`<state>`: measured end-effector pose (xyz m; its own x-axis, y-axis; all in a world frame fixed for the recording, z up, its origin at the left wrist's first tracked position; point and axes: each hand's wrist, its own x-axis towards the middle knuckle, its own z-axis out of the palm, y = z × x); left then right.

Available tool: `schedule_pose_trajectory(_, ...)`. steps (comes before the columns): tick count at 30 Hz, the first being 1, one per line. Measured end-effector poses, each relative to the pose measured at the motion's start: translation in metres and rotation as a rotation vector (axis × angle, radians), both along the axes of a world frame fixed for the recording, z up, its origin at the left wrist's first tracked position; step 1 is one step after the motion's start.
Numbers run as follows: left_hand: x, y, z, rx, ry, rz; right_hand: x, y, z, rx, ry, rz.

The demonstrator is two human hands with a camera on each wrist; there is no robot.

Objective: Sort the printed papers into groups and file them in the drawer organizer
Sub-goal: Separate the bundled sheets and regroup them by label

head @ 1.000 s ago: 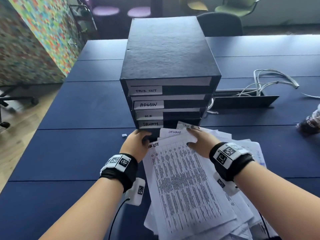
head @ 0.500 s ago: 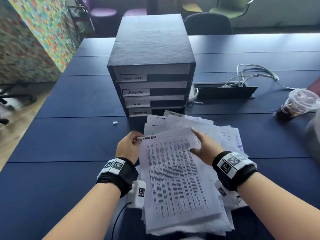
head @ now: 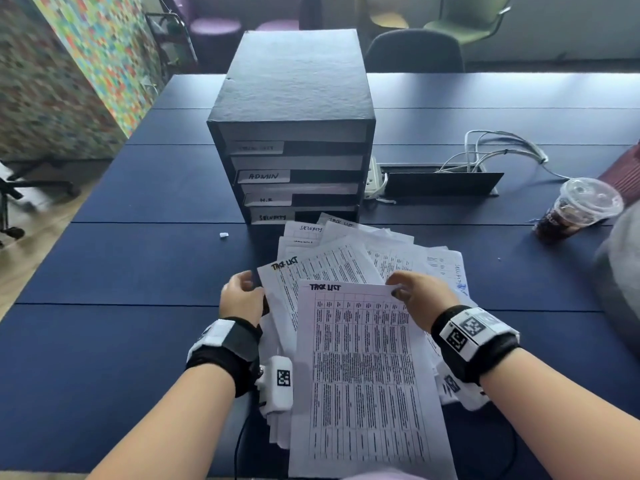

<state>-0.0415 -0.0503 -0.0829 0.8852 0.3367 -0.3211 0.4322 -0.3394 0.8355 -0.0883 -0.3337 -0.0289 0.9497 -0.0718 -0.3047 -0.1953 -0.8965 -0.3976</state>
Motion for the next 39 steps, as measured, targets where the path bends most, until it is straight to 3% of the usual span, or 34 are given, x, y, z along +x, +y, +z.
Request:
schedule_pose_trajectory(3, 0.002, 0.003, -0.007, -0.070, 0.118, -0.008, 0.003, -0.002, 0.002, 0.045, -0.010, 0.001)
schedule_pose_trajectory(7, -0.001, -0.008, -0.005, -0.040, 0.005, -0.033, 0.010, 0.000, 0.007, 0.048, -0.036, 0.034)
schedule_pose_trajectory(10, 0.001, -0.013, -0.002, -0.007, 0.018, -0.174, 0.019, 0.003, 0.008, 0.042, -0.060, 0.059)
schedule_pose_trajectory(17, 0.003, -0.026, 0.016, -0.074, -0.129, -0.442, 0.038, 0.002, 0.017, 0.139, -0.201, -0.006)
schedule_pose_trajectory(21, 0.000, -0.030, 0.023, -0.165, -0.088, -0.546, 0.038, 0.004, 0.023, -0.024, -0.185, 0.027)
schedule_pose_trajectory(26, -0.008, -0.028, 0.011, -0.253, 0.096, -0.693, 0.024, 0.001, 0.002, -0.256, -0.111, 0.112)
schedule_pose_trajectory(31, -0.003, -0.023, 0.001, -0.077, 0.046, -0.514, 0.003, -0.002, -0.014, -0.247, -0.114, 0.108)
schedule_pose_trajectory(35, 0.002, -0.032, -0.002, -0.145, 0.093, -0.420, -0.015, 0.000, -0.017, -0.181, -0.059, 0.150)
schedule_pose_trajectory(39, 0.002, -0.038, -0.007, 0.026, 0.111, -0.448, -0.018, -0.009, -0.024, -0.226, -0.152, 0.147)
